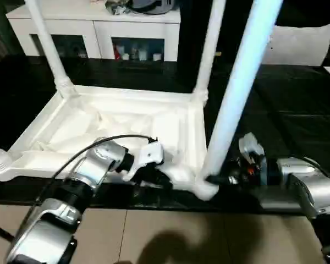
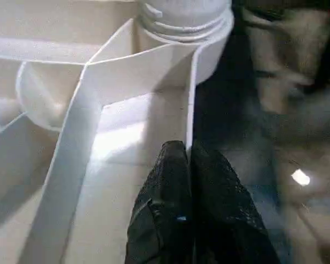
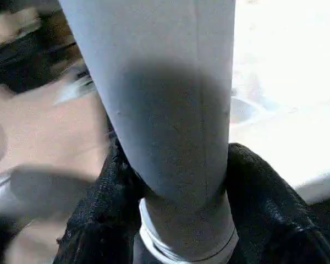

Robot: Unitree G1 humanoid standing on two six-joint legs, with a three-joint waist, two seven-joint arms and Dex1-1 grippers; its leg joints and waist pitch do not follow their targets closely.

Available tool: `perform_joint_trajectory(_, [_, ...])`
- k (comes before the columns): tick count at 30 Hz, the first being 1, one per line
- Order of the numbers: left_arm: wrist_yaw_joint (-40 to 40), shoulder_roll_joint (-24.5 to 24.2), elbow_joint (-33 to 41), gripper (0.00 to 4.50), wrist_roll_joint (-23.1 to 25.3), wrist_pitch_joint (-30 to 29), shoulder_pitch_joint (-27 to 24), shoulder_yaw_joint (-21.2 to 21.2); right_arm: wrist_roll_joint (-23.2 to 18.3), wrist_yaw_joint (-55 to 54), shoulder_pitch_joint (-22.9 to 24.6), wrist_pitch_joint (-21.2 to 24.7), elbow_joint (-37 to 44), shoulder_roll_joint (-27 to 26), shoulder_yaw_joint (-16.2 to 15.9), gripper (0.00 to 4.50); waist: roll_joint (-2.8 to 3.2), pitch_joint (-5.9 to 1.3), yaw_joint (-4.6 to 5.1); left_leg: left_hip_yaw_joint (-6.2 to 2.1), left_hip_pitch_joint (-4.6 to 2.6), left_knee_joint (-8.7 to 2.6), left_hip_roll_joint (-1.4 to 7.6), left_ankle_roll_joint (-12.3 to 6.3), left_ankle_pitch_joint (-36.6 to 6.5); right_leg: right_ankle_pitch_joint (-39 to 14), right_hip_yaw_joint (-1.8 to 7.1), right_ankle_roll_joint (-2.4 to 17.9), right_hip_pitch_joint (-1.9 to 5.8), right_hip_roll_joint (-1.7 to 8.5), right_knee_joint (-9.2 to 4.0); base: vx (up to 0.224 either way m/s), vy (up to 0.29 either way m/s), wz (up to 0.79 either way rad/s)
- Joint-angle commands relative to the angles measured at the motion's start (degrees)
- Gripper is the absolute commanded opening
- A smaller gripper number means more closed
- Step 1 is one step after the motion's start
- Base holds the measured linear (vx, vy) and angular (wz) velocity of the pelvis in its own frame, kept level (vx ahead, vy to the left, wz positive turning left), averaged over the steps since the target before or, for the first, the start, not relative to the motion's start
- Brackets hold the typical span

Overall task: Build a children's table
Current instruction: Rotate leg to tighten

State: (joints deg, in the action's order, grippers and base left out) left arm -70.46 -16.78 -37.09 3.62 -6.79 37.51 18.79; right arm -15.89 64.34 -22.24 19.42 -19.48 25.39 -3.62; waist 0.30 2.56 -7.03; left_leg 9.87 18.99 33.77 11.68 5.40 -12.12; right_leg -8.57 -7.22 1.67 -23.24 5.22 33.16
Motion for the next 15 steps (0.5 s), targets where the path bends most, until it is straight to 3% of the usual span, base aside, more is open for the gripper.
perform_joint_trajectory(1, [5.0,4.9,1.2,0.00,-1.5,-4.6,1.0,0.0,2.7,-12.2,-2.3,2.1,-2.0,-3.3,0.5,1.93,-0.90,-3.39,0.55,-0.32,0.85,-4.01,1.02,-1.72,-8.1,-27.7,2.50,4.4,3.58,3.68,-4.90,0.000,0.000,0.00])
perform_joint_trajectory(3, [8.9,6.9,1.0,0.00,-1.0,-7.3,1.4,-0.7,4.6,-21.4,-3.6,4.8,-3.0,-6.3,2.1,1.92,-0.83,-3.35,1.28,-0.35,0.77,-3.95,0.97,-1.54,-8.4,-28.1,2.49,4.1,3.45,3.64,-5.08,0.000,0.000,0.00])
perform_joint_trajectory(4, [12.6,8.5,0.2,0.00,-0.6,-8.9,1.9,-1.5,5.5,-27.7,-4.9,6.9,-4.3,-8.5,3.6,1.92,-0.92,-3.50,2.19,-0.46,1.12,-3.89,0.82,-1.58,-7.8,-26.8,2.46,4.4,3.68,3.52,-4.89,0.000,0.000,0.00])
perform_joint_trajectory(5, [13.7,8.9,-0.2,0.00,-0.4,-9.2,2.0,-1.7,5.7,-29.1,-5.2,7.4,-4.6,-9.0,3.9,1.92,-0.91,-3.58,2.60,-0.35,0.91,-3.75,0.70,-1.98,-7.8,-26.1,2.49,4.6,3.45,3.44,-5.04,0.000,0.000,0.00])
perform_joint_trajectory(6, [13.7,8.9,-0.2,0.00,-0.4,-9.2,2.0,-1.7,5.7,-29.1,-5.2,7.4,-4.6,-9.0,3.9,1.92,-1.00,-3.62,2.66,-0.34,0.94,-3.69,0.59,-2.32,-7.7,-25.9,2.46,4.8,3.55,3.45,-5.03,0.000,0.000,0.00])
perform_joint_trajectory(7, [20.5,11.4,-2.5,0.00,0.2,-10.1,3.3,-3.3,5.2,-34.1,-6.5,7.7,-6.2,-11.6,5.8,1.92,-0.93,-3.62,2.83,-0.11,0.87,-3.59,0.51,-3.24,-7.3,-25.0,2.66,5.1,3.38,3.40,-5.07,0.000,0.000,0.00])
perform_joint_trajectory(9, [24.9,13.2,-4.0,0.00,0.7,-10.5,4.1,-4.3,4.8,-35.8,-6.9,6.4,-6.8,-13.4,6.7,1.92,-0.76,-3.60,2.83,0.00,0.51,-3.54,0.59,-3.58,-7.5,-24.9,2.65,5.8,3.02,3.30,-5.22,0.000,0.000,0.00])
perform_joint_trajectory(10, [25.8,13.9,-4.4,0.00,1.0,-10.2,4.4,-4.4,4.6,-35.4,-6.8,5.1,-6.6,-14.0,6.6,1.92,-0.93,-3.70,2.63,-0.08,0.89,-3.60,0.56,-3.93,-6.5,-24.0,2.57,5.7,3.45,3.35,-5.05,0.000,0.000,0.00])
perform_joint_trajectory(12, [25.9,14.1,-3.8,0.00,1.5,-10.4,4.3,-4.0,4.0,-35.5,-6.5,5.6,-5.9,-14.6,6.9,2.47,-0.91,-3.83,2.46,-0.22,1.06,-3.66,0.86,-4.76,-5.3,-20.9,2.78,6.4,3.62,3.37,-4.49,0.000,0.000,0.00])
perform_joint_trajectory(14, [26.0,14.3,-3.2,0.00,1.6,-10.8,4.1,-3.8,3.0,-35.2,-6.0,6.3,-4.4,-15.2,7.5,2.63,-0.82,-3.82,2.27,-0.21,0.98,-3.70,1.05,-5.35,-4.7,-18.3,2.93,7.4,3.63,3.42,-4.18,0.000,0.000,0.00])
perform_joint_trajectory(15, [25.8,14.2,-3.1,0.00,1.7,-10.7,4.1,-3.7,2.8,-34.8,-5.9,6.6,-4.0,-15.1,7.5,2.63,-0.19,-3.82,2.08,-0.26,0.92,-3.72,1.05,-5.25,-4.8,-17.6,2.94,8.0,3.67,3.48,-4.05,0.000,0.000,0.00])
